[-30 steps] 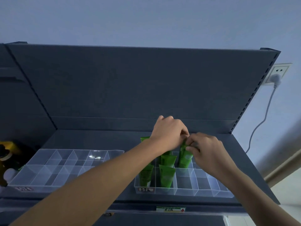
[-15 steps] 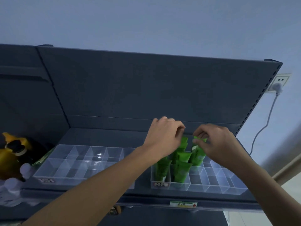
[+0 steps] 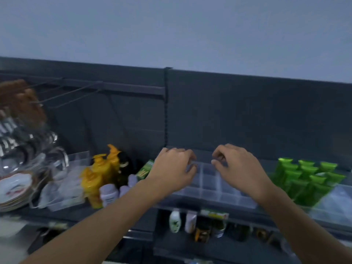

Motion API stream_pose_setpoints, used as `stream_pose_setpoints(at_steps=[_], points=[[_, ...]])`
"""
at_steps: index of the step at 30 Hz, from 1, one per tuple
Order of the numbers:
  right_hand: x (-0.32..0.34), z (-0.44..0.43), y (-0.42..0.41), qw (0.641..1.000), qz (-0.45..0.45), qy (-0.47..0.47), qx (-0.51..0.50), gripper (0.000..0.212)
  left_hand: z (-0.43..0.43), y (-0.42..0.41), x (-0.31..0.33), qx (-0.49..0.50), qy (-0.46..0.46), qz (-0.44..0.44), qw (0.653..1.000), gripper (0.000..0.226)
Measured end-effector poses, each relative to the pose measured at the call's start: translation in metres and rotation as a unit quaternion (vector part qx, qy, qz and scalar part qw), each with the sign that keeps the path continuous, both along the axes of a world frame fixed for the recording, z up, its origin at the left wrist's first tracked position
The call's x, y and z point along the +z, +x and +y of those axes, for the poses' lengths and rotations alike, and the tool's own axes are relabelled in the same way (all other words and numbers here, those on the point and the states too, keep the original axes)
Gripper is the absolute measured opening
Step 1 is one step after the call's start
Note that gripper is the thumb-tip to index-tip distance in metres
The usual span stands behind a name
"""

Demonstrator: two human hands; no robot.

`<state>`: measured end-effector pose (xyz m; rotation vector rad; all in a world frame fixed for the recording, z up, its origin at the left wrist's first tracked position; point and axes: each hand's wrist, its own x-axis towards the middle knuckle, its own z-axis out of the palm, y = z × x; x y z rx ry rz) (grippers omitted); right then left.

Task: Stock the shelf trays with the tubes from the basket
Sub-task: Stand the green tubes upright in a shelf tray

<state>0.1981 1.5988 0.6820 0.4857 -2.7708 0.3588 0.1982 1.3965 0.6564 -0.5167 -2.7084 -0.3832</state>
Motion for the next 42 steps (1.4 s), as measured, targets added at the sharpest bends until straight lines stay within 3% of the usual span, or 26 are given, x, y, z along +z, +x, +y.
stream_pose_setpoints(at_steps=[4,8,11,15,19,21,24,29,35,39,42], points=[[-0.031,-0.099,0.027,0.999,0.003,-0.027,0.028,0.012,-0.102,0.034,-0.026,0.014,-0.029,-0.02,0.999,0.034],[-0.088,-0.175,0.057,0.995,-0.04,-0.07,0.066,0.016,-0.182,0.068,-0.085,0.038,-0.004,-0.112,0.993,0.038],[-0.154,-0.215,0.078,0.989,-0.079,-0.094,0.086,0.014,-0.23,0.086,-0.162,0.067,-0.006,-0.198,0.978,0.028],[-0.255,-0.257,0.097,0.973,-0.208,-0.07,0.073,0.015,-0.271,0.113,-0.29,0.108,0.004,-0.319,0.941,0.021],[-0.374,-0.287,0.113,0.953,-0.294,-0.034,0.068,0.013,-0.289,0.137,-0.42,0.121,0.01,-0.412,0.903,0.028],[-0.433,-0.297,0.118,0.939,-0.339,-0.008,0.06,0.017,-0.292,0.141,-0.475,0.118,-0.018,-0.426,0.897,0.036],[-0.51,-0.307,0.125,0.922,-0.383,0.031,0.046,0.022,-0.291,0.14,-0.533,0.087,-0.152,-0.427,0.887,0.047],[-0.606,-0.311,0.142,0.923,-0.352,0.145,0.063,0.027,-0.29,0.135,-0.576,0.059,-0.293,-0.427,0.853,0.05],[-0.631,-0.307,0.151,0.903,-0.346,0.235,0.096,0.028,-0.296,0.137,-0.581,0.041,-0.321,-0.385,0.864,0.032],[-0.63,-0.301,0.157,0.921,-0.352,0.153,0.071,0.023,-0.296,0.137,-0.57,0.037,-0.274,-0.372,0.886,0.027],[-0.607,-0.299,0.154,0.897,-0.44,-0.042,-0.021,0.013,-0.295,0.138,-0.552,0.075,-0.177,-0.427,0.884,0.022]])
